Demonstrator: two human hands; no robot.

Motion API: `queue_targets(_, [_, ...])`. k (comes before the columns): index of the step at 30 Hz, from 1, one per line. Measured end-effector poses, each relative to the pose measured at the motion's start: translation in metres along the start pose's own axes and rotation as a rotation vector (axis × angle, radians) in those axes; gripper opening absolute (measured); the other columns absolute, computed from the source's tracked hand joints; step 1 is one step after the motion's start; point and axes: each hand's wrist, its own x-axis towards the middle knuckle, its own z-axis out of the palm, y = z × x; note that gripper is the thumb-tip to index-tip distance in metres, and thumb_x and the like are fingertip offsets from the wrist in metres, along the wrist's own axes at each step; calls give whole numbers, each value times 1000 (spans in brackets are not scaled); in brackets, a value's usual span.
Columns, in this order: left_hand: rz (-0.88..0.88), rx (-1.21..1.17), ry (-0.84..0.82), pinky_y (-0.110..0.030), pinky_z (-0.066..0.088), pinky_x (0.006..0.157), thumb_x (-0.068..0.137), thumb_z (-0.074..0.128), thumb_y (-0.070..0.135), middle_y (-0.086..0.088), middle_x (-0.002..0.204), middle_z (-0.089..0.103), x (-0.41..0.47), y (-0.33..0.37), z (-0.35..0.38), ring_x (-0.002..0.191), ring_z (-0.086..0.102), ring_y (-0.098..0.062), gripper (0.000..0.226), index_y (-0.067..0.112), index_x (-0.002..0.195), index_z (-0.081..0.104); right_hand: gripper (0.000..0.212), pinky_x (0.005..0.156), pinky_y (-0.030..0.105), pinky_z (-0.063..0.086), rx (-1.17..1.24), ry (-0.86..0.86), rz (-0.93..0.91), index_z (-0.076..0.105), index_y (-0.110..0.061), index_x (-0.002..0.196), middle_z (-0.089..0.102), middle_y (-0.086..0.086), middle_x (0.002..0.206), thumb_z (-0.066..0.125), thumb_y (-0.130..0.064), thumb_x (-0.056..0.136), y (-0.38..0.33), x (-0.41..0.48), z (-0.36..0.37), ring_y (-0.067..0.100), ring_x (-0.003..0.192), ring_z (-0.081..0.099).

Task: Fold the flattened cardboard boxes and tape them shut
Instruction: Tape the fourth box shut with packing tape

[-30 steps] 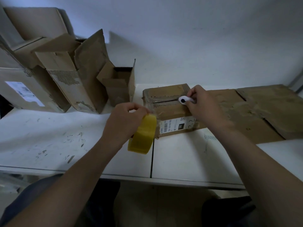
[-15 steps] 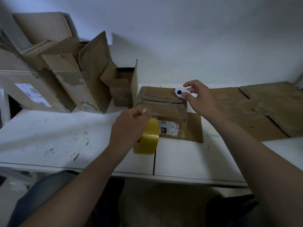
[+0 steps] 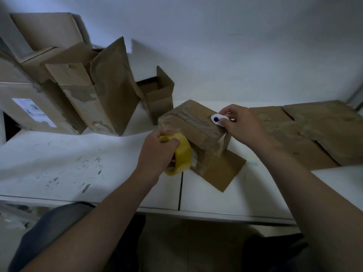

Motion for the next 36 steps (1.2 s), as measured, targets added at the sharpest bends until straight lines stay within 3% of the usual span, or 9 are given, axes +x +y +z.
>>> queue_targets(4, [-30,-17,-7,-51,58,87,92,66,22,-2,118,53,5,0,6,107,59,-31,44,28,133,52,12,70,23,48,-53,12,18,66,-28,107,70,-5,108,64,-29,95,-2,-23,-11,10,102,64])
queue_targets(10, [-3,37,43,-52,51,97,94,58,22,-3,130,48,31,12,7,113,52,-27,38,34,130,56,4,62,20,43,-80,27,19,64,-31,100,66,-12,94,63,-32,96,-10,-47,-15,3,87,62])
queue_targets(18, [236,230,207,-44,50,94,94,60,23,9,121,51,47,27,-30,111,52,-20,40,33,133,57,18,76,30,56,96,77,-1,65,-27,111,71,-10,103,67,-30,94,-20,-44,15,5,93,66])
queue_targets(22, [311,240,196,-41,50,87,93,61,26,5,125,58,29,31,-45,109,55,-22,34,37,125,63,12,58,18,43,112,193,21,57,-30,107,63,-12,94,60,-25,97,-23,-37,6,3,76,59])
queue_targets(24, [318,231,162,-40,50,86,93,61,27,3,125,60,15,32,-47,110,57,-22,32,39,123,63,6,58,28,46,35,232,68,53,-26,100,62,-6,88,57,-22,98,-15,-34,-5,11,74,61])
queue_targets(26, [350,278,143,-36,49,80,96,59,28,5,121,59,1,32,-45,106,57,-21,30,38,123,61,8,61,35,48,-61,124,171,56,-22,88,62,-2,79,59,-19,95,0,-35,-12,19,70,62])
queue_targets(29, [398,336,113,-27,43,68,97,59,27,9,115,55,-13,35,-41,103,54,-17,30,35,126,58,8,63,33,51,-184,-149,356,64,-23,85,65,0,82,69,-20,91,15,-46,-11,17,68,61])
queue_targets(32, [374,260,66,-34,48,78,97,60,27,7,122,57,-21,38,-37,108,56,-19,29,35,125,58,12,58,24,47,-151,-291,366,67,-19,80,67,2,85,77,-15,86,25,-58,-6,13,68,60])
queue_targets(36, [399,291,78,-25,43,70,98,60,28,10,121,54,-38,34,-34,107,54,-17,29,38,125,57,12,68,24,49,-187,-325,368,70,-16,100,67,1,103,72,-14,89,30,-69,-9,12,84,62])
